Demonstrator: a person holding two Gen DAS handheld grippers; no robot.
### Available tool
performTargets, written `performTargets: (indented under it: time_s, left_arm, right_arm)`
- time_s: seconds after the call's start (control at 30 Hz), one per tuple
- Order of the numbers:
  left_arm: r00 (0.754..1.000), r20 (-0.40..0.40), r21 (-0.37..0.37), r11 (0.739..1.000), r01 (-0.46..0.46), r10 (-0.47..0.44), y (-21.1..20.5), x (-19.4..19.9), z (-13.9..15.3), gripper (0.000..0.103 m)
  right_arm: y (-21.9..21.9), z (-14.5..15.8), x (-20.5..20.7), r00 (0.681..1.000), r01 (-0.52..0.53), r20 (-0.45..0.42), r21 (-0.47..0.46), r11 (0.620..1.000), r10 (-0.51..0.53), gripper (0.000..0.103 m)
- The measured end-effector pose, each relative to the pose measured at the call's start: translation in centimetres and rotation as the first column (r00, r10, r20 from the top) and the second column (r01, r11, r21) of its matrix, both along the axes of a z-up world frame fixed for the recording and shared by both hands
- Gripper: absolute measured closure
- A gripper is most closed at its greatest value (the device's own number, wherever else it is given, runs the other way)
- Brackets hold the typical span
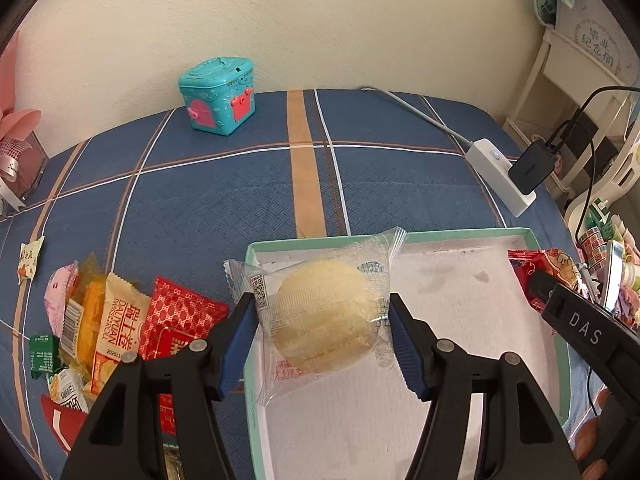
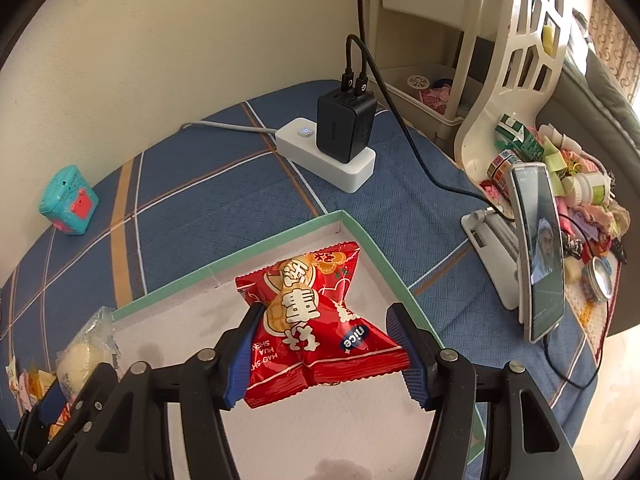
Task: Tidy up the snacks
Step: 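Carry the bun and red pastry over the white tray with both tools, then open both tools to drop the bun and red pastry into the tray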
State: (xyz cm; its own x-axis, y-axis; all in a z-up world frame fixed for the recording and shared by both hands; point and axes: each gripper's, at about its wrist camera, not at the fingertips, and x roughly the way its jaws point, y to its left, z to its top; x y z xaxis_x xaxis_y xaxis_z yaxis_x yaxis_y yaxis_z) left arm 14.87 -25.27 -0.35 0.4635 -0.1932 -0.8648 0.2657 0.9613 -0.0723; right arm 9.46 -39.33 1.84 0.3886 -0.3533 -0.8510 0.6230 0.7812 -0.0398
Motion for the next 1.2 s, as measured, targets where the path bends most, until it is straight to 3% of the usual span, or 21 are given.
performTargets:
  time_s: [0.73,1.03,1.2]
  left_arm:
    - [0.999,-0.044,0.05,0.999,0.009,-0.006,-1.0,1.0,-2.3,0.036]
    - [1.0,-0.018,0.037,0.999,-0.002,0.003,-0.9,0.8,-1.3,0.027]
    - [1.0,-0.006,0.033,0.999,-0.024,0.025,-0.6,0.8,-0.4,0.026]
  right_arm:
    - [-2.0,-3.5,1.6,0.998,-0.016,-0.067,0.079,0.997,0.021,0.036]
    - [-1.8,-3.6,1.7,0.996,-0.036,-0.077,0.089,0.995,0.043,0.036]
    - [-1.7,-3.2,1.9,0.996,-0.06,-0.065,0.102,0.993,0.067,0.029]
